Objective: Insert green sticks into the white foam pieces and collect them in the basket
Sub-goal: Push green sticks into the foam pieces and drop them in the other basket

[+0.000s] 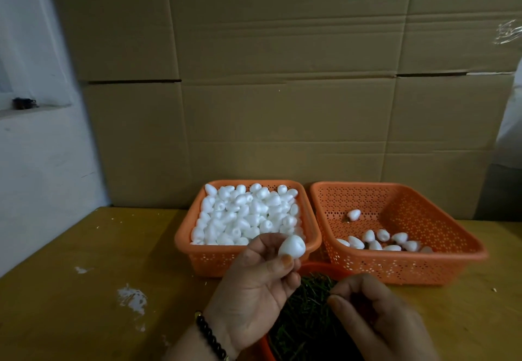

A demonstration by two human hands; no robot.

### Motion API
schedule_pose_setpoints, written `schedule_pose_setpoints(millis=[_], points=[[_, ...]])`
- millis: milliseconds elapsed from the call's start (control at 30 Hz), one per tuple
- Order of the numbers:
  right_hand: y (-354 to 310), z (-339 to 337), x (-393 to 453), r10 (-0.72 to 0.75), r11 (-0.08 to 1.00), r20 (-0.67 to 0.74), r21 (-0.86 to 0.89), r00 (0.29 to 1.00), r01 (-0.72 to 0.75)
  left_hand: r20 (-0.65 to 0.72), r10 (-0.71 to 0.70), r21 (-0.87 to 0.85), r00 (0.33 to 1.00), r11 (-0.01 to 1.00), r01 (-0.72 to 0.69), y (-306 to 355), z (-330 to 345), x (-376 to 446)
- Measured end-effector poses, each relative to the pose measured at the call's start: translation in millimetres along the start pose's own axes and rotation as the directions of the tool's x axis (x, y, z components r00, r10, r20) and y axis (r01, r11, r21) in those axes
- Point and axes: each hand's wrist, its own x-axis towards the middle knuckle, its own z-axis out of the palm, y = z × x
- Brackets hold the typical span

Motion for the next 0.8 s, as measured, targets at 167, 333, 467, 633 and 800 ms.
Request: schedule_pose_setpoints(millis=[167, 333, 467, 633, 800], points=[[-1, -2, -1, 0.011, 0.997, -0.027, 0.075, 1.000, -0.008, 0.048, 0.033, 0.152, 0.998, 0.988, -0.040, -3, -4, -2], [1, 0, 0, 0.036, 0.994, -0.056, 0.104, 0.998, -0.030, 0.058, 0.051, 0.268, 0.997, 0.961, -0.065, -6, -3, -4], [1, 1, -1, 0.036, 0.995, -0.068, 0.092, 0.997, -0.030, 0.068, 0.049, 0.313, 0.997, 0.947, -0.068, -8, -2, -5], [-1, 1, -1, 0.050, 0.988, -0.090, 0.151, 0.995, -0.036, 0.065, 0.041, 0.306, 0.997, 0.950, -0.059, -9, -2, -5], [-4, 1, -2, 0.051, 0.980, -0.112, 0.195, 0.992, -0.028, 0.036, 0.020, 0.257, 0.999, 0.966, -0.029, -11, -1, -3]])
